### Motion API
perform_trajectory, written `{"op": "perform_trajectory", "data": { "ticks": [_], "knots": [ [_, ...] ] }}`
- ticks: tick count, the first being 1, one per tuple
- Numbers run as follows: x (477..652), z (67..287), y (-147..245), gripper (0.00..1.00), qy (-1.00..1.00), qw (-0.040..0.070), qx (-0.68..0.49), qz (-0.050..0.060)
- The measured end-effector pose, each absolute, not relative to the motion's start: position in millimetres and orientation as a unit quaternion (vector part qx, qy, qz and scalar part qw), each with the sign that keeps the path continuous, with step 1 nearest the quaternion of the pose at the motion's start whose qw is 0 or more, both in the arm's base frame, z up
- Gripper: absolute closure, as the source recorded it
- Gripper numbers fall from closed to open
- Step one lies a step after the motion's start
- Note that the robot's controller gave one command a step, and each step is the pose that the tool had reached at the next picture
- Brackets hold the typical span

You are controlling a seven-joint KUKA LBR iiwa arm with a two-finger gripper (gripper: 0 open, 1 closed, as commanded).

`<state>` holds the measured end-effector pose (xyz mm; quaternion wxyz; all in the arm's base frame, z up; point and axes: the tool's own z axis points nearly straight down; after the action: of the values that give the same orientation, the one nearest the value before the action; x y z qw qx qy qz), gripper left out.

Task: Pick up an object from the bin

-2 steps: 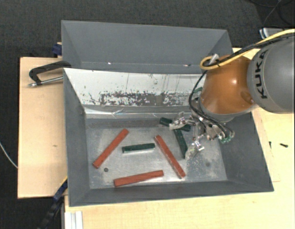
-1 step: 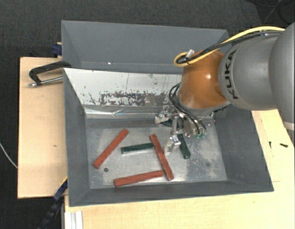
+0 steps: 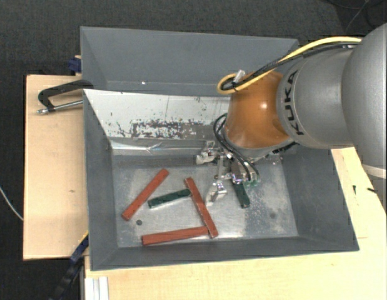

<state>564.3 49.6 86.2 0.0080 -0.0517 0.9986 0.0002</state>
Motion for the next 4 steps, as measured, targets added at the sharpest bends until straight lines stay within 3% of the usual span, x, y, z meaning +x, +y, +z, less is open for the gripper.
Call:
{"op": "perform_trajectory", "data": {
  "ticks": [1, 2, 3, 4],
  "knots": [
    [568.1, 77.7, 103.8, 1.0, 0.998, -0.004, -0.059, 0.001],
    [572.5, 76.1, 103.6, 0.0, 0.998, 0.01, -0.058, 0.002],
    [572.4, 76.0, 103.5, 0.0, 0.998, 0.01, -0.058, 0.002],
    [556.9, 78.9, 110.3, 0.0, 0.995, 0.001, -0.099, 0.0]
  ]
}}
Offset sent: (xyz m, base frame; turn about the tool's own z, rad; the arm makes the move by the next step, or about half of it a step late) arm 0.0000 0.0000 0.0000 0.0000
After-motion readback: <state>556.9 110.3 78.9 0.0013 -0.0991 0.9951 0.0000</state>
